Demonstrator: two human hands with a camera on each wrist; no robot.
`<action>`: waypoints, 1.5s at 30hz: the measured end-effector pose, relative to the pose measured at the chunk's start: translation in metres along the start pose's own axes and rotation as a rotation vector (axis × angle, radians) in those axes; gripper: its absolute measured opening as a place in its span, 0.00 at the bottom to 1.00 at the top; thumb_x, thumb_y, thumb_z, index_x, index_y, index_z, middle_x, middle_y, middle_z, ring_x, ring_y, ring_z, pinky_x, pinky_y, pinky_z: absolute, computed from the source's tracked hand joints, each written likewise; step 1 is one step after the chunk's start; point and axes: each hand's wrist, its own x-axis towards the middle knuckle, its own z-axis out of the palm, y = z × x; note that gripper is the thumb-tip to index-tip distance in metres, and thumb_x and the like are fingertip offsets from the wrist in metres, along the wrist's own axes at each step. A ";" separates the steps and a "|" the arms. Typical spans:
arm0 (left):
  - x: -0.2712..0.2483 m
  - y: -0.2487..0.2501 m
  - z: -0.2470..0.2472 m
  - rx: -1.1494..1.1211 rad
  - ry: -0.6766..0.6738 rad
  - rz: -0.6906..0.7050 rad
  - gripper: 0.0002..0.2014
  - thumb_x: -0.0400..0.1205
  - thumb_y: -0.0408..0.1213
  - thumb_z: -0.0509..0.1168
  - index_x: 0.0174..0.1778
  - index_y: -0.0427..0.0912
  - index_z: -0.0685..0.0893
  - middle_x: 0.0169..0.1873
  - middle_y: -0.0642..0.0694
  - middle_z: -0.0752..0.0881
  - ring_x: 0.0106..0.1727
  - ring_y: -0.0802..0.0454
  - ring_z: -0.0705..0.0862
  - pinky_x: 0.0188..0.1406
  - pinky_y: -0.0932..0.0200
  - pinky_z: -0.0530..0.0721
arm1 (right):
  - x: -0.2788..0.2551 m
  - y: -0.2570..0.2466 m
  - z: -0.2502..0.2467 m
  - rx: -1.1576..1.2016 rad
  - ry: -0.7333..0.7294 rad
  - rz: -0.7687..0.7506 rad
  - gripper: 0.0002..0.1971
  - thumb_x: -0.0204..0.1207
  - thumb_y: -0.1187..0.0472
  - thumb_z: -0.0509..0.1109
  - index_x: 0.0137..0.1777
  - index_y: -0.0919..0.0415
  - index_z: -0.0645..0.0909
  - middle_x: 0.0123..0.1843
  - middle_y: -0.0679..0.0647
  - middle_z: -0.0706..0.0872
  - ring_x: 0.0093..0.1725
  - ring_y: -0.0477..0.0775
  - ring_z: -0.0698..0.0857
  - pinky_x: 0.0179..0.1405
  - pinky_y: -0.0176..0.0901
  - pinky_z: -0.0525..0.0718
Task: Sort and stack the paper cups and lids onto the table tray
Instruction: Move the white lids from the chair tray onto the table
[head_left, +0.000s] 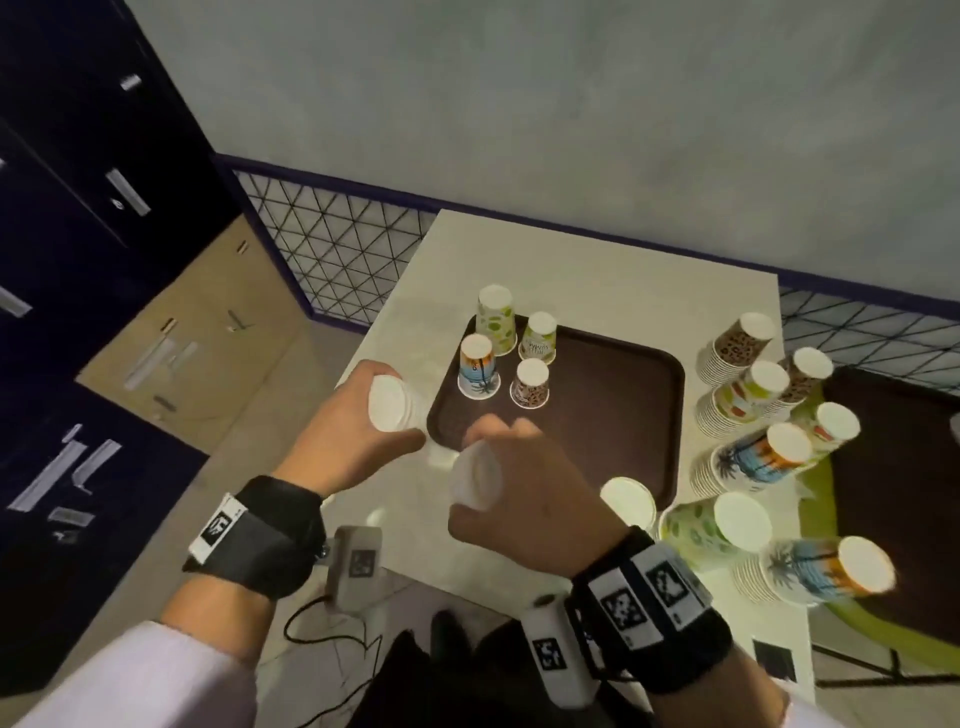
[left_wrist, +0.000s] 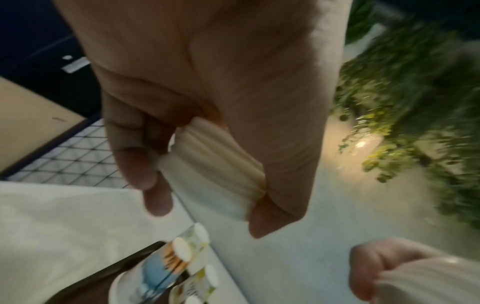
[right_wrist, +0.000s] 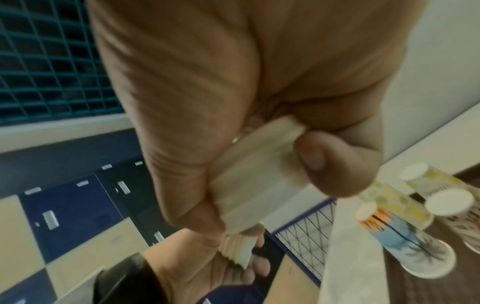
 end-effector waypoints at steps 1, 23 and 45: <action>0.012 -0.013 0.007 -0.026 0.026 -0.004 0.32 0.72 0.44 0.83 0.68 0.56 0.74 0.56 0.56 0.82 0.55 0.50 0.82 0.44 0.58 0.77 | 0.008 -0.001 0.007 0.020 -0.032 0.046 0.29 0.64 0.44 0.79 0.63 0.44 0.72 0.55 0.47 0.72 0.52 0.50 0.76 0.48 0.43 0.75; 0.080 -0.169 0.100 0.212 -0.251 -0.290 0.39 0.70 0.48 0.80 0.75 0.52 0.68 0.64 0.45 0.66 0.67 0.37 0.75 0.64 0.43 0.84 | 0.143 0.077 0.135 -0.229 -0.316 0.180 0.38 0.64 0.43 0.81 0.71 0.49 0.68 0.62 0.52 0.63 0.47 0.62 0.78 0.47 0.47 0.79; 0.064 -0.193 0.099 0.412 -0.171 -0.179 0.50 0.59 0.63 0.75 0.78 0.60 0.62 0.64 0.46 0.70 0.64 0.42 0.71 0.64 0.45 0.80 | 0.169 0.084 0.188 -0.701 -0.413 -0.040 0.48 0.69 0.38 0.77 0.83 0.54 0.57 0.74 0.59 0.69 0.68 0.65 0.73 0.59 0.55 0.84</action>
